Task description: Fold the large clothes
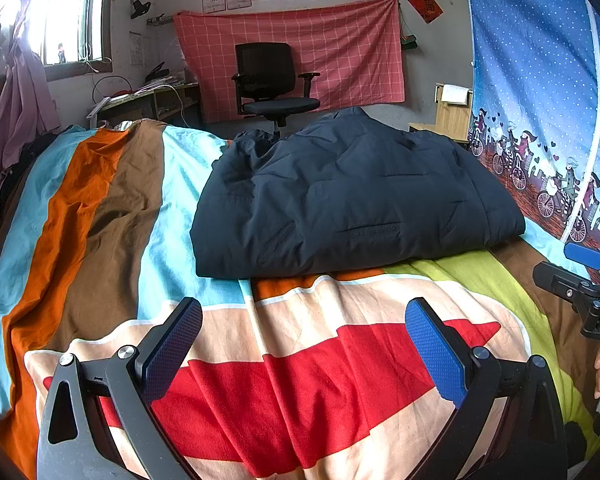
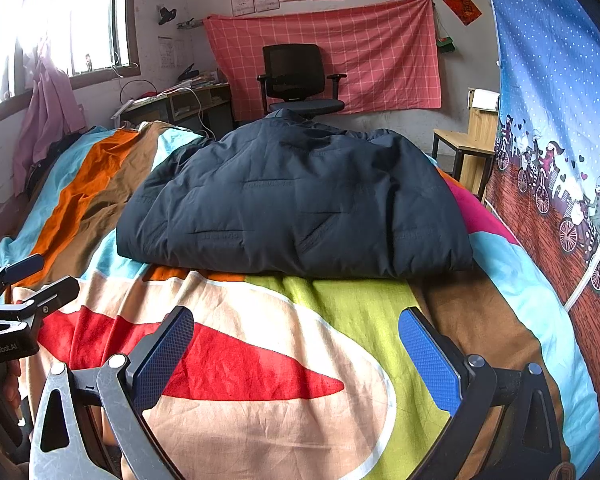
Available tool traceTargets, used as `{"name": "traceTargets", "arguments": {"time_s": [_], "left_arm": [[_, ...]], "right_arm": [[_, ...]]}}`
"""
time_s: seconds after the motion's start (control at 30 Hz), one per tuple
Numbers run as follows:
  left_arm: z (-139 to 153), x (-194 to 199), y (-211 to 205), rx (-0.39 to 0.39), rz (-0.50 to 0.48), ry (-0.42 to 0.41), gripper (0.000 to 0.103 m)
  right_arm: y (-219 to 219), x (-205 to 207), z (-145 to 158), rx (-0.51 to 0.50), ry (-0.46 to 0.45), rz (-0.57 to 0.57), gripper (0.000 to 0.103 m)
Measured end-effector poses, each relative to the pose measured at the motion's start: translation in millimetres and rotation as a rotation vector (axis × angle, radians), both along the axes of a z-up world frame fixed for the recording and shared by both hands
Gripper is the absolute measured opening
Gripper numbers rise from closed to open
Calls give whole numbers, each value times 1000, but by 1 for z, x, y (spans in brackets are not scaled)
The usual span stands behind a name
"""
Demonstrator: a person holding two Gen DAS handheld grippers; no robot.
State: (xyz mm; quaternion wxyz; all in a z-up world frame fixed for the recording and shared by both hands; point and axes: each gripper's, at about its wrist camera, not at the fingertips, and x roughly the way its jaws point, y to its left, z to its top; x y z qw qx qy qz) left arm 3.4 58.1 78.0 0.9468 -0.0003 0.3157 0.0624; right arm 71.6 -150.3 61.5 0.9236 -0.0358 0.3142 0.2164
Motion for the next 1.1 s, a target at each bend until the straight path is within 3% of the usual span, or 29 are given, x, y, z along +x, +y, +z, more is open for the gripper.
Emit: {"name": "traceTargets", "arguments": {"time_s": [1.1], "left_arm": [[0, -1, -1, -1, 1, -3, 100]], "right_arm": [[-1, 0, 0, 1, 1, 0, 103]]}}
